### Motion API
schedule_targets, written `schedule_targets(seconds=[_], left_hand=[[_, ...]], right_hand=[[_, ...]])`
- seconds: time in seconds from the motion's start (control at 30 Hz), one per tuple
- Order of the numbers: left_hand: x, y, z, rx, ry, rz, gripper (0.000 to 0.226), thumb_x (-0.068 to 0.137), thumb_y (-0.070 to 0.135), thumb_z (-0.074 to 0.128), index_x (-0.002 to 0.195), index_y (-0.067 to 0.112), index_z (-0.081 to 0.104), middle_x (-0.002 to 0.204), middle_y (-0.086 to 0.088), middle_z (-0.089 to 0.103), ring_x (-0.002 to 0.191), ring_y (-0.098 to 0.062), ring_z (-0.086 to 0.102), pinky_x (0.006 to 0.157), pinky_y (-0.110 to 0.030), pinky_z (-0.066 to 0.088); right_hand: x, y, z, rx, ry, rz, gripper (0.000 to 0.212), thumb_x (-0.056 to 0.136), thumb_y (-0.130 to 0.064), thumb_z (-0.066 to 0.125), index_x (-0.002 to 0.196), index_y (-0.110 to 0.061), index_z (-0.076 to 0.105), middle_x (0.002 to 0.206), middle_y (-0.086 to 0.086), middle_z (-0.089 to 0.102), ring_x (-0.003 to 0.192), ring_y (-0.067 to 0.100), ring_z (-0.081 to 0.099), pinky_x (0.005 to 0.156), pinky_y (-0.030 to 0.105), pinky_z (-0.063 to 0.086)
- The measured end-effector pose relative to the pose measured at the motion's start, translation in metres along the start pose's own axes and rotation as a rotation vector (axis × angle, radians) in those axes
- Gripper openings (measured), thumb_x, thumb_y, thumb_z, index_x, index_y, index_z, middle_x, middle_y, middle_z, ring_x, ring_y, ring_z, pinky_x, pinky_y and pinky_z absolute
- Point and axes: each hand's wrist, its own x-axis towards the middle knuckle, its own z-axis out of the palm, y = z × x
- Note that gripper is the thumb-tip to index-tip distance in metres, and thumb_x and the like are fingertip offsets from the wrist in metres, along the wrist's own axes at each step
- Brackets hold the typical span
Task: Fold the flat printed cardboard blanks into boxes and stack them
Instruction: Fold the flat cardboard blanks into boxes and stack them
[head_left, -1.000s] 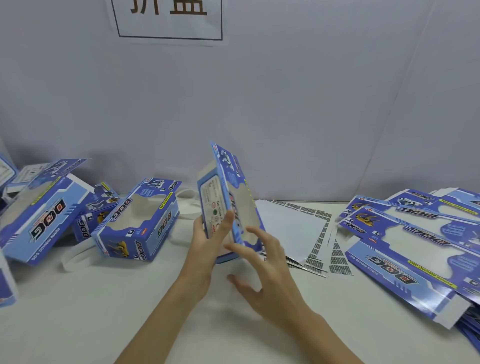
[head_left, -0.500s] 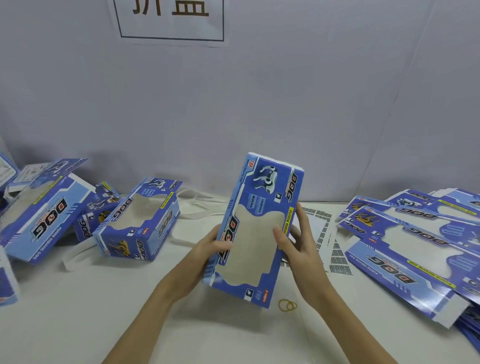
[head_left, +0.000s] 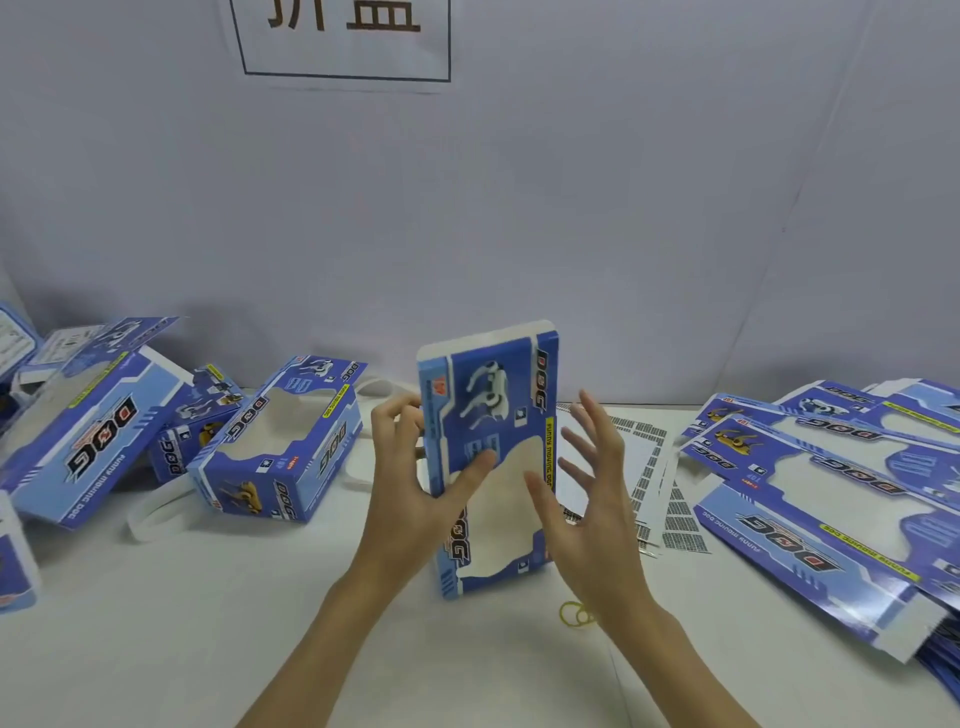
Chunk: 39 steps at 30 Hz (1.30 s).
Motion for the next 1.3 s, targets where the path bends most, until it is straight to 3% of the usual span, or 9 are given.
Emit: schedule_targets(seconds=[0.1,0.23,0.37,0.6,0.77,0.9,1.1,1.2,1.3], left_hand=[[-0.003,0.003,0.007,0.066,-0.056,0.094,0.043,0.088,0.058,0.073,0.123,0.056,0.048,0.141,0.007,0.043,0.137,-0.029,0.050,0.094,-0.042,0.060],[-0.004,0.013,0.005,-0.203,-0.094,-0.132,0.040,0.081,0.084,0.058,0.117,0.066,0.054,0.143,0.003,0.052,0.136,-0.021,0.056,0.091,-0.049,0.062],[-0.002,0.015,0.008,-0.257,-0.057,-0.204,0.048,0.089,0.066,0.057,0.133,0.049,0.046,0.138,0.003,0.060,0.129,-0.024,0.062,0.091,-0.057,0.060],[-0.001,0.012,0.013,-0.443,0.002,-0.304,0.066,0.083,0.050,0.069,0.138,0.062,0.034,0.119,0.003,0.072,0.109,-0.023,0.073,0.079,-0.029,0.061],[-0.004,0.003,0.009,-0.260,-0.024,-0.216,0.087,0.074,0.080,0.071,0.148,0.050,0.036,0.128,0.010,0.067,0.119,-0.020,0.066,0.093,-0.035,0.059],[-0.009,0.001,0.008,-0.008,0.054,-0.133,0.097,0.066,0.086,0.071,0.147,0.044,0.040,0.131,0.028,0.056,0.122,-0.009,0.059,0.080,-0.017,0.058],[-0.013,0.006,0.010,0.215,0.028,0.253,0.073,0.092,0.060,0.070,0.145,0.014,0.052,0.121,0.007,0.060,0.115,-0.023,0.061,0.097,-0.024,0.050],[-0.013,0.011,0.013,0.110,0.072,0.235,0.043,0.105,0.039,0.057,0.140,0.015,0.055,0.120,0.002,0.064,0.116,-0.027,0.063,0.095,-0.035,0.054],[-0.003,0.010,0.010,0.164,0.177,0.130,0.055,0.097,0.038,0.068,0.144,0.017,0.048,0.132,0.007,0.056,0.125,-0.020,0.056,0.100,-0.022,0.048]], right_hand=[[-0.002,0.001,0.004,0.003,0.014,-0.161,0.079,0.100,-0.018,0.074,0.163,-0.033,0.029,0.164,-0.005,0.035,0.150,0.028,0.041,0.101,0.018,0.054],[0.004,0.002,-0.001,0.062,-0.054,-0.107,0.076,0.100,-0.030,0.071,0.163,-0.040,0.031,0.164,-0.006,0.030,0.153,0.026,0.035,0.085,0.023,0.063],[0.007,0.006,-0.008,0.008,-0.099,-0.123,0.077,0.099,-0.028,0.075,0.162,-0.039,0.033,0.162,-0.006,0.032,0.150,0.021,0.041,0.088,0.018,0.060],[0.010,0.005,-0.013,-0.140,-0.094,-0.126,0.056,0.097,-0.052,0.067,0.145,-0.032,0.047,0.162,-0.010,0.031,0.151,0.018,0.038,0.105,0.042,0.056],[0.006,0.006,-0.006,-0.134,-0.007,-0.080,0.052,0.103,-0.038,0.066,0.149,-0.044,0.043,0.163,-0.003,0.028,0.153,0.011,0.032,0.105,0.013,0.047],[0.001,0.004,-0.001,-0.200,0.094,0.028,0.044,0.103,-0.039,0.061,0.147,-0.044,0.053,0.140,-0.001,0.041,0.132,0.012,0.050,0.090,0.032,0.061],[-0.007,-0.014,0.009,0.390,-0.098,0.328,0.066,0.089,-0.067,0.069,0.139,-0.027,0.051,0.125,-0.003,0.073,0.119,0.018,0.071,0.089,0.027,0.059],[-0.003,-0.016,0.009,0.414,-0.060,0.374,0.065,0.081,-0.048,0.085,0.130,-0.026,0.048,0.120,-0.002,0.076,0.114,0.018,0.074,0.082,0.028,0.062],[0.003,-0.010,0.002,0.479,-0.101,0.410,0.068,0.076,-0.043,0.083,0.132,-0.031,0.048,0.123,-0.001,0.075,0.116,0.022,0.073,0.084,0.034,0.063]])
